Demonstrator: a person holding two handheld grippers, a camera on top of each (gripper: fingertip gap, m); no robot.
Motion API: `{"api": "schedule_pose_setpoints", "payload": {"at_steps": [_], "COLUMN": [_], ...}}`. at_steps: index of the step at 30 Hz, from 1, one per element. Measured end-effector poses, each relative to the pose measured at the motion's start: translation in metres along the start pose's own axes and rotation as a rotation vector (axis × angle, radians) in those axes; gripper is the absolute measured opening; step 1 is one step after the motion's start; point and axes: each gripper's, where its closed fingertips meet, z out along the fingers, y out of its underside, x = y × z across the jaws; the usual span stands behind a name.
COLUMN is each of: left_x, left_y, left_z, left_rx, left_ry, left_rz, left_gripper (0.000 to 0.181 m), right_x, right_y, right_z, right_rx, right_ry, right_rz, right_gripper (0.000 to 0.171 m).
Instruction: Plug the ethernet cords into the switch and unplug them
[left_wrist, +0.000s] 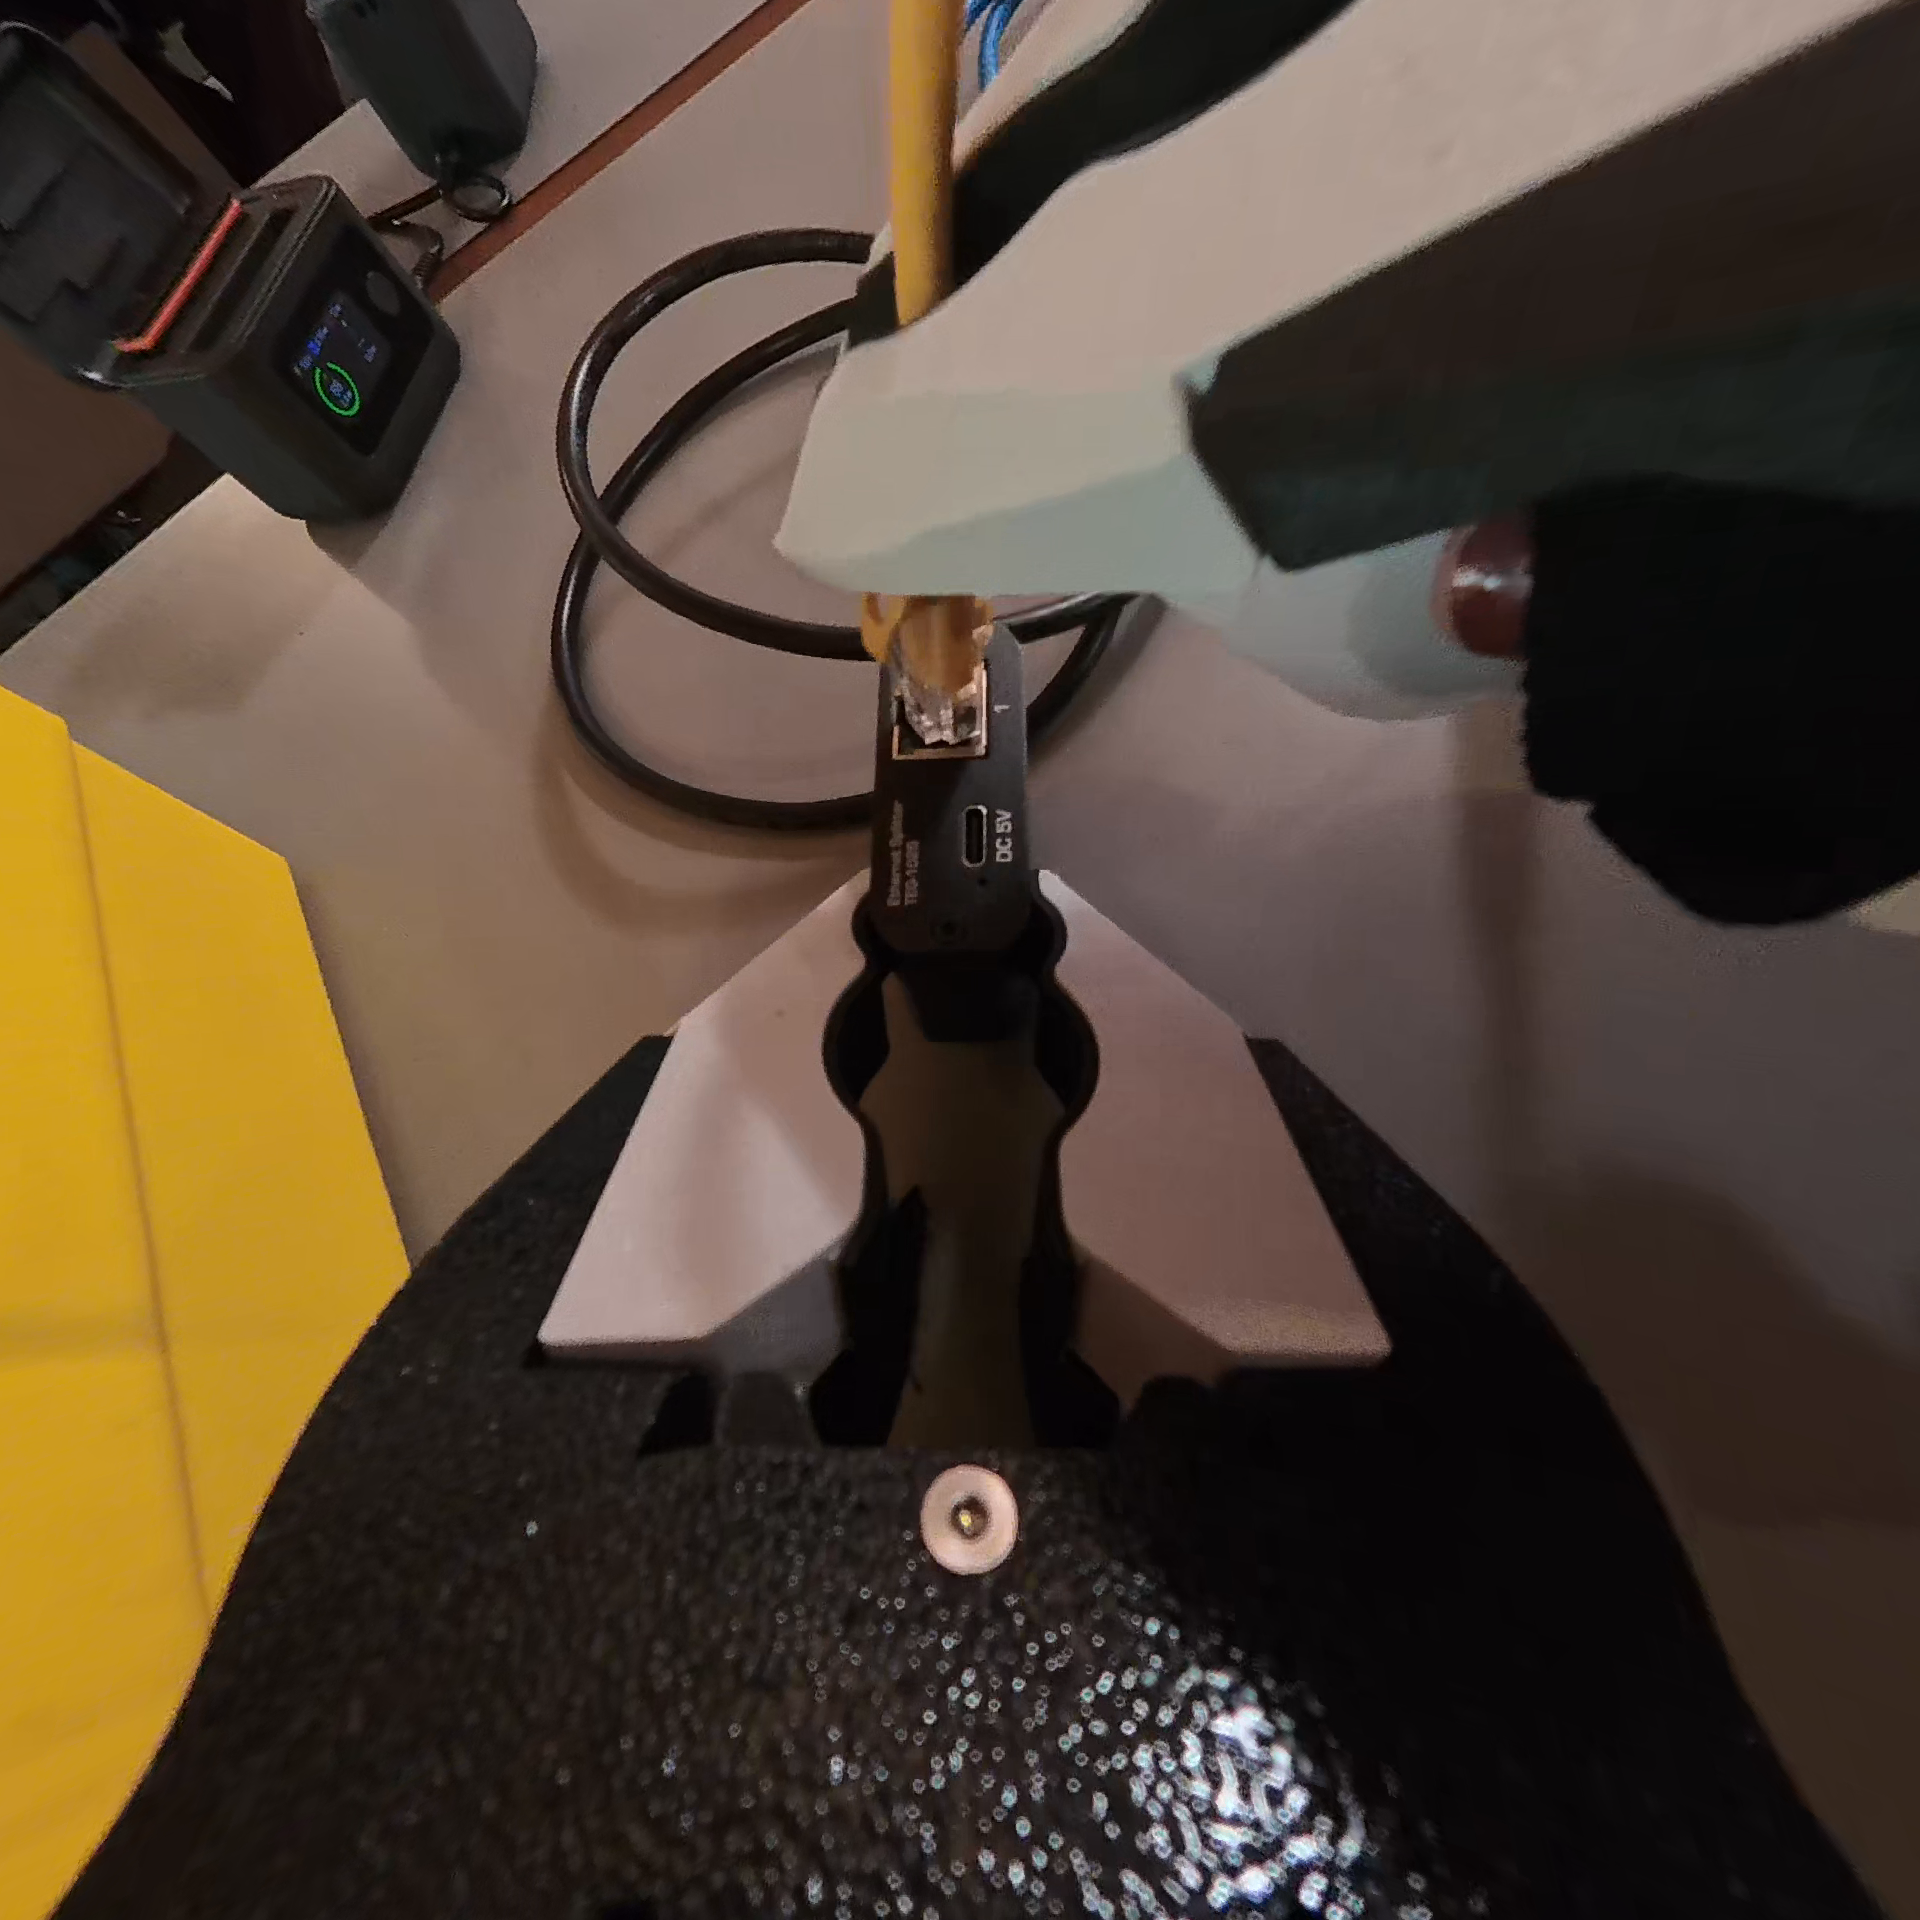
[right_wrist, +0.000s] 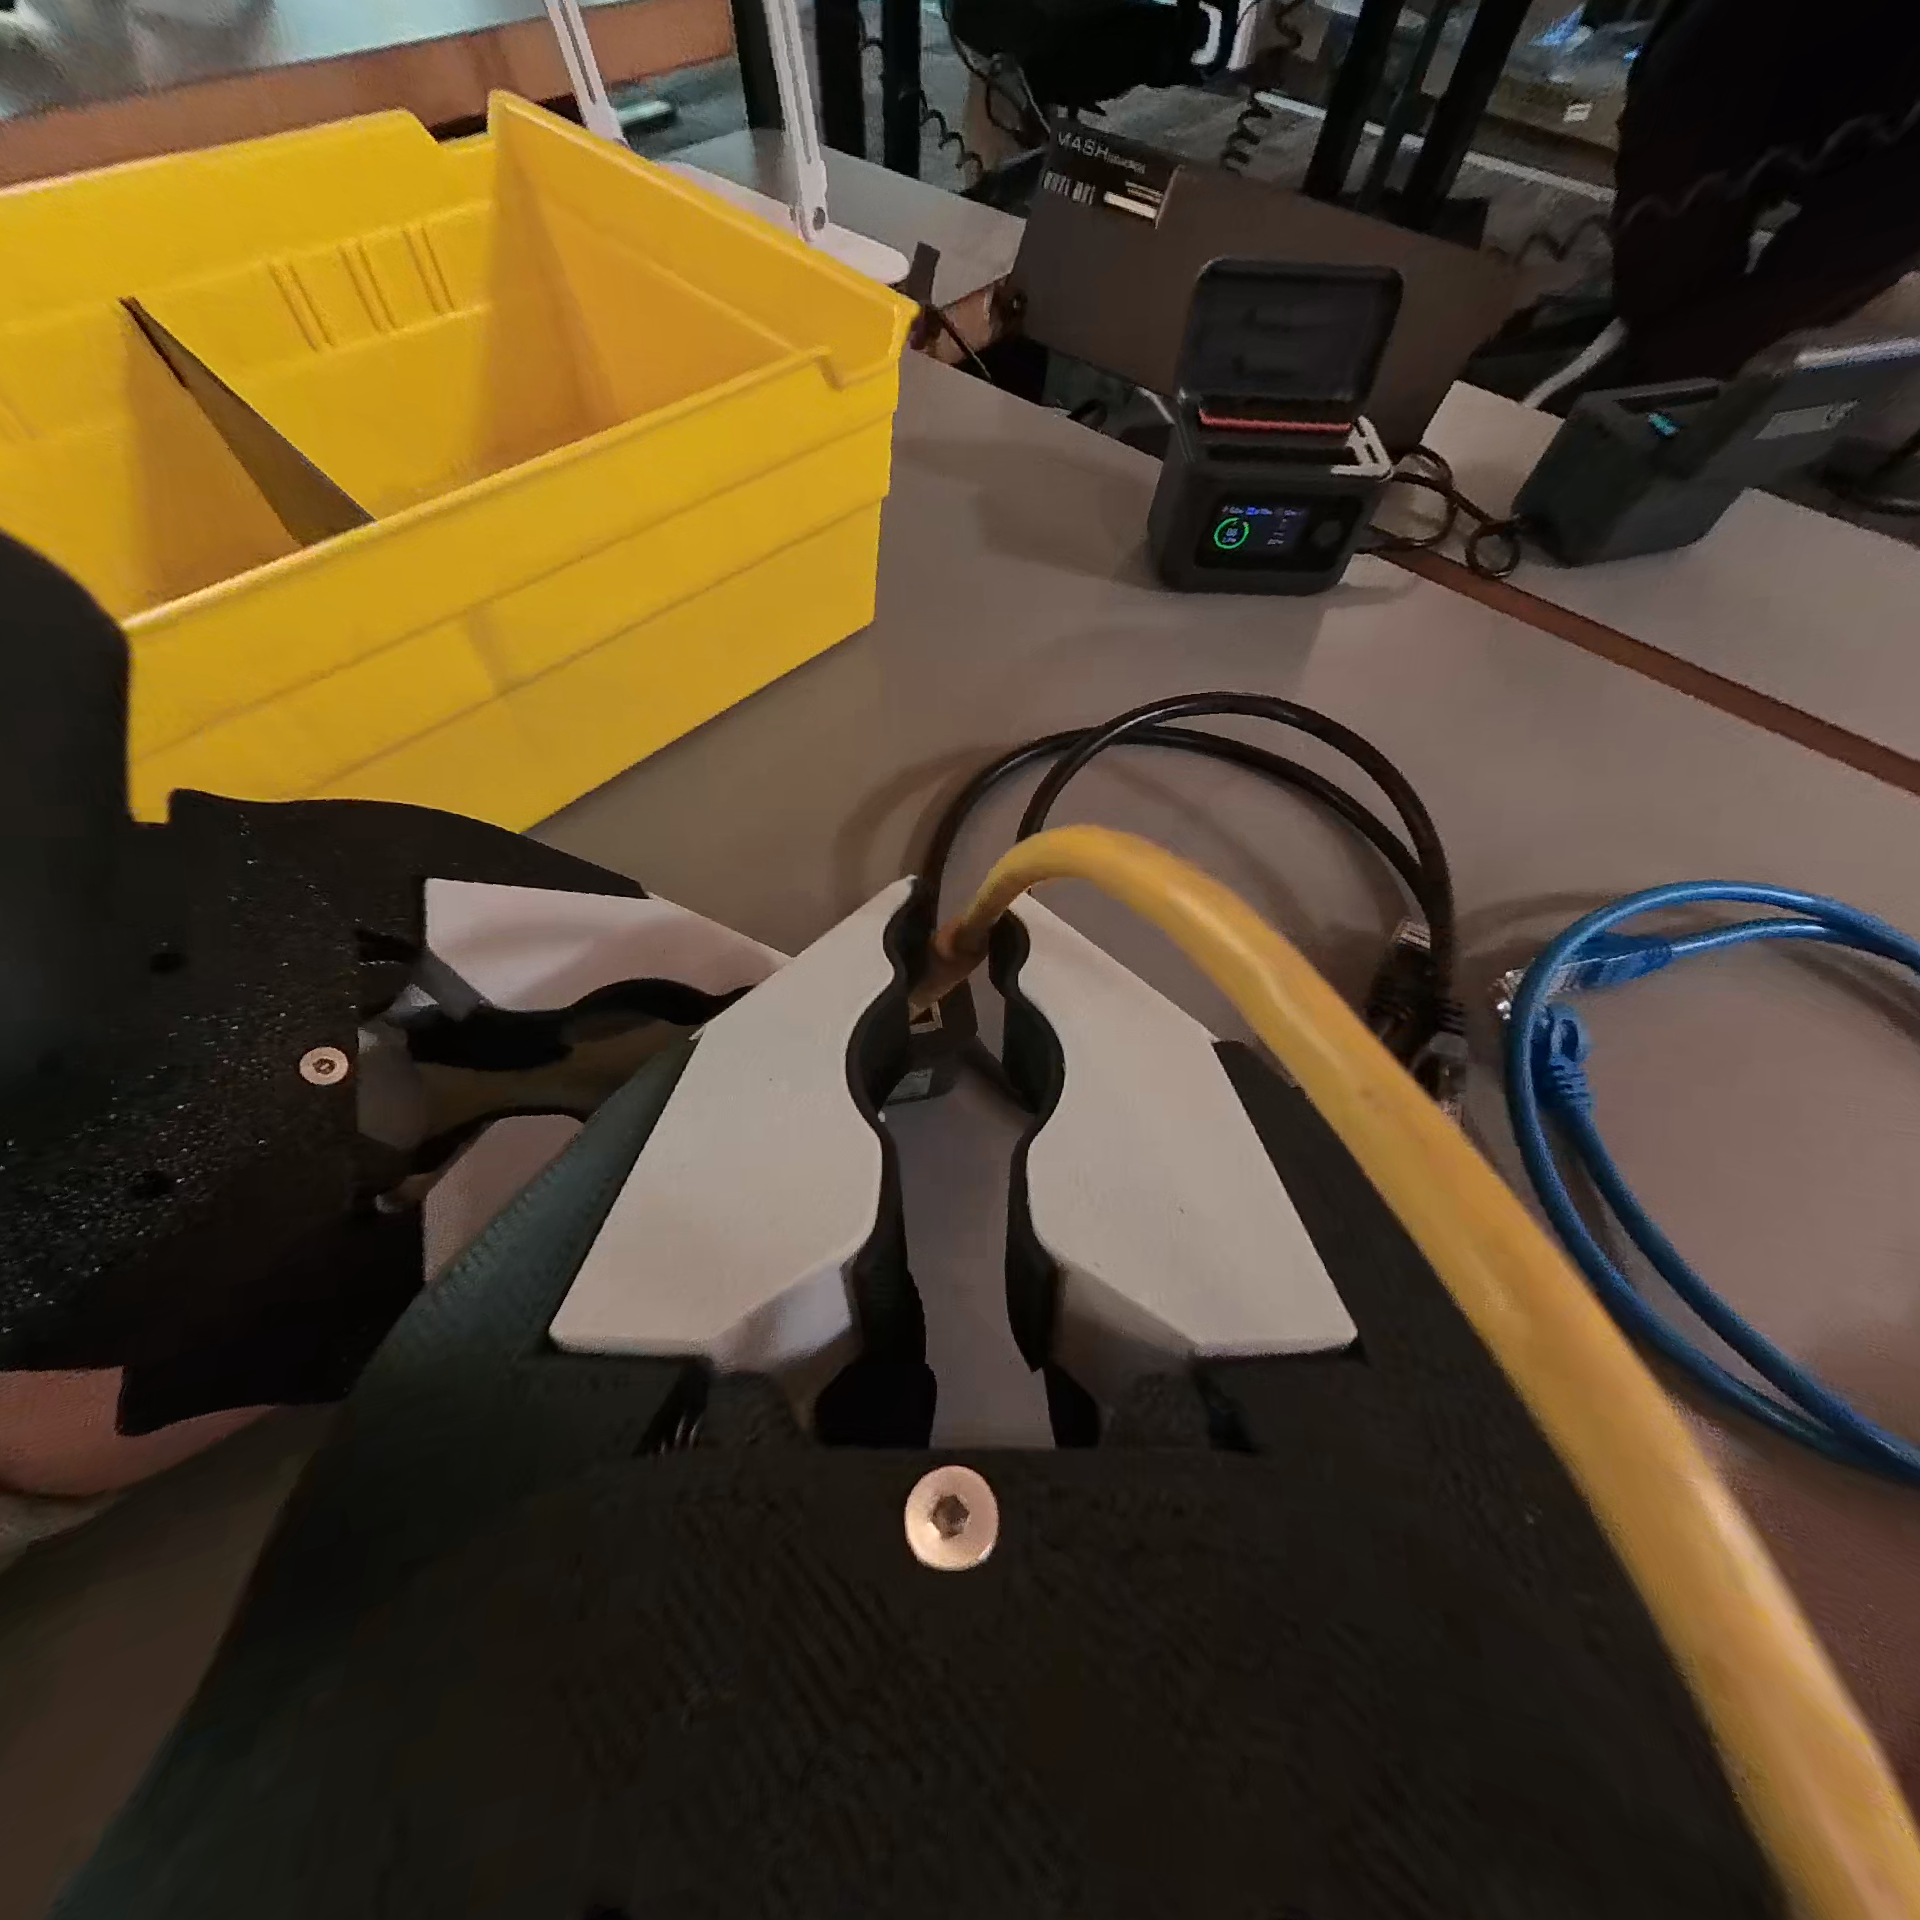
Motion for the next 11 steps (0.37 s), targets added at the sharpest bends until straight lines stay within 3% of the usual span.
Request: {"api": "schedule_pose_setpoints", "payload": {"at_steps": [11], "left_x": [0.0008], "left_y": [-0.0009], "left_z": [-0.0004], "left_rx": [0.032], "left_ry": [0.051], "left_rz": [-0.045], "left_gripper": [0.022], "right_x": [-0.0073], "right_y": [0.0046], "right_z": [-0.0012], "right_rx": [0.063], "right_ry": [-0.209], "right_rz": [0.039], "right_gripper": [0.017]}}
